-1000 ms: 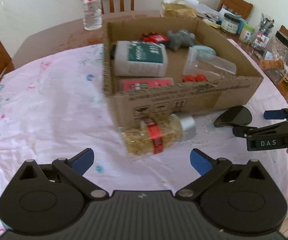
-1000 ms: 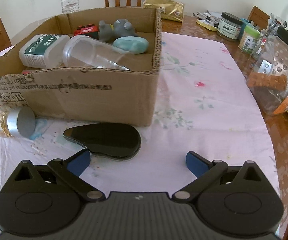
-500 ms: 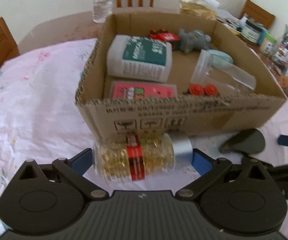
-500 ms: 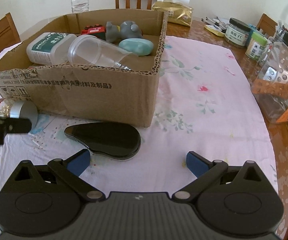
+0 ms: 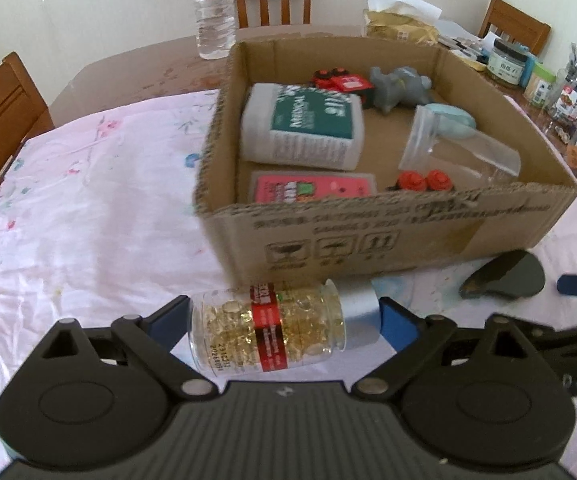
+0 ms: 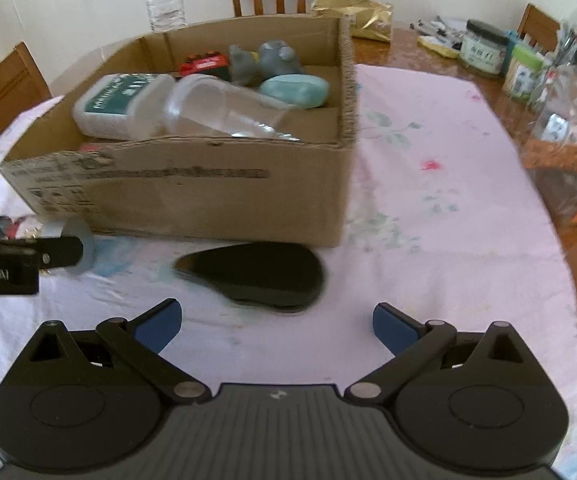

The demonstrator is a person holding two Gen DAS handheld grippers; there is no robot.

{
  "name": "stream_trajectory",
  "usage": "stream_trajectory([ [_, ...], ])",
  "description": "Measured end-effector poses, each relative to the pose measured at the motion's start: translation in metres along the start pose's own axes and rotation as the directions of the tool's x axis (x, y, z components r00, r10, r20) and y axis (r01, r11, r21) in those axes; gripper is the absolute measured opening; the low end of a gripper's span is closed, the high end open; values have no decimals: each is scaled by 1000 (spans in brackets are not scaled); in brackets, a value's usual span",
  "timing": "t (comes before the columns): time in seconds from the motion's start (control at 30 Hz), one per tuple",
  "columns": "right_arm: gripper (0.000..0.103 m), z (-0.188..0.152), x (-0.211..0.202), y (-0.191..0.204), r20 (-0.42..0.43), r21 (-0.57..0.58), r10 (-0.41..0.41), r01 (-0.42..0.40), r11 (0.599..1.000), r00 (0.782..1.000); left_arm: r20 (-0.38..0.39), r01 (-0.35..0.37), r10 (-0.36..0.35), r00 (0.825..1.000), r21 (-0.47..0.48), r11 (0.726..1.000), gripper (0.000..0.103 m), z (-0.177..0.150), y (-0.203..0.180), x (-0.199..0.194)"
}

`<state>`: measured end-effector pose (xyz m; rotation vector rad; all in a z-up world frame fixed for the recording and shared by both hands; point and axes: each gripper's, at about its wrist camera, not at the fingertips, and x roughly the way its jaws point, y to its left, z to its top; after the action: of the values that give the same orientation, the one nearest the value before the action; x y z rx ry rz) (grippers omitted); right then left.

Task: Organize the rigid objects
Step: 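Grasp the gold capsule bottle with the left gripper while the right gripper grasps the black oval case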

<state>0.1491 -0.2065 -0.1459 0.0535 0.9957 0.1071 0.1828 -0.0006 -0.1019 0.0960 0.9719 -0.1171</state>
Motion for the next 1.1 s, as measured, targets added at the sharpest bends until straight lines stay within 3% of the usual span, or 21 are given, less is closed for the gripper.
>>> stream_trajectory([
  [0.27, 103, 9, 12, 27, 30, -39, -8, 9, 999, 1000, -4, -6, 6, 1000, 18, 1000, 97, -8, 16, -5],
  [0.6, 103, 10, 15, 30, 34, -73, -44, 46, 996, 998, 11, -8, 7, 1000, 17, 1000, 97, -7, 15, -4],
  [0.77, 93, 13, 14, 33, 42, -74, -52, 55, 996, 998, 8, -20, 20, 1000, 20, 1000, 96, -7, 14, -2],
  [1.1, 93, 12, 12, 33, 39, -82, -45, 48, 995, 998, 4, -48, 48, 999, 12, 999, 97, -8, 11, -1],
])
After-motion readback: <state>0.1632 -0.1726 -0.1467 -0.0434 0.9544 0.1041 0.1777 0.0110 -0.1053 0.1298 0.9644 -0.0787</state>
